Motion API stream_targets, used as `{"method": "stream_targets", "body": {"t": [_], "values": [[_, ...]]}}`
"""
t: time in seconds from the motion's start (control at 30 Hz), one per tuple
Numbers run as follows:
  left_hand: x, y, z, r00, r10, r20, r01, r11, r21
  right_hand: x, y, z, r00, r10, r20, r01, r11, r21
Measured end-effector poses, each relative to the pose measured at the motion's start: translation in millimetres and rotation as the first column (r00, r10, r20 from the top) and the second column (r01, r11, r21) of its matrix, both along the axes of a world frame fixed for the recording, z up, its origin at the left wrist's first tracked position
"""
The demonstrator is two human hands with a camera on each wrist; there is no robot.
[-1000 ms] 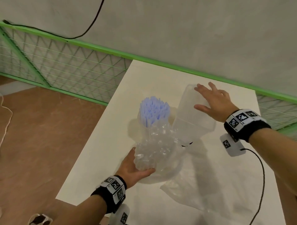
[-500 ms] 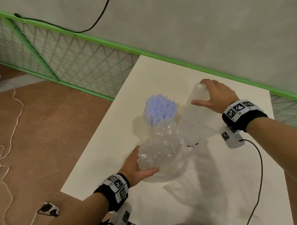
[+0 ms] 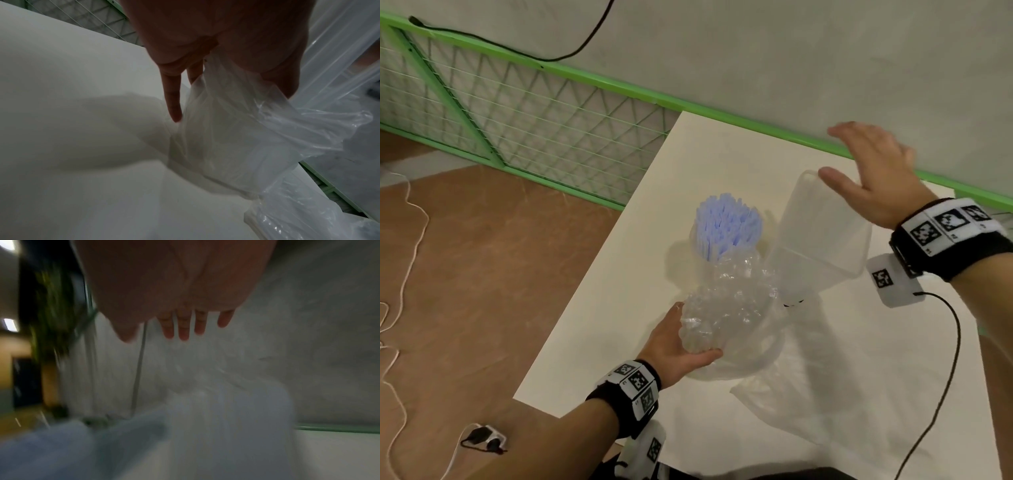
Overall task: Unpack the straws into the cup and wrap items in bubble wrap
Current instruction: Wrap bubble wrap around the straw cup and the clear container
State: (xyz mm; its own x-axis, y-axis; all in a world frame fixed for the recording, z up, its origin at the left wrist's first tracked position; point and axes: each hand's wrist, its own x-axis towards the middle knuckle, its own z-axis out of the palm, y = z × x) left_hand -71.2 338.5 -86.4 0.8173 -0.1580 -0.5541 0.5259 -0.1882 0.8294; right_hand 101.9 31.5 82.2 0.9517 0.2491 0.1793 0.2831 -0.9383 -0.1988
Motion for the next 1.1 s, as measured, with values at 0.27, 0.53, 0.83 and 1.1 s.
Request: {"method": "stream_targets", "body": {"t": [0.27, 0.53, 0.83, 1.1], "values": [[0, 0, -8, 0.997, -0.029, 0.067, 0.03, 1.0, -0.003, -157, 48, 18, 0.995, 0.1, 0.012, -0.097, 0.918, 0.385], [-1, -1, -2, 0.991, -0.041, 0.128, 0.05, 0.996, -0.069, -200, 72, -65, 0.934, -0.039, -0.356, 0.256, 0.768, 0.588], [-1, -3, -6, 0.982, -0.044, 0.183, 0.059, 0.995, -0.078, -201, 125, -83, 0.99, -0.139, -0.013, 0.112, 0.735, 0.669], [5, 3, -15, 0.975, -0.076, 0.209, 0.092, 0.993, -0.067, -198, 135, -91, 0.992, -0.124, 0.024, 0.078, 0.747, 0.66]]}}
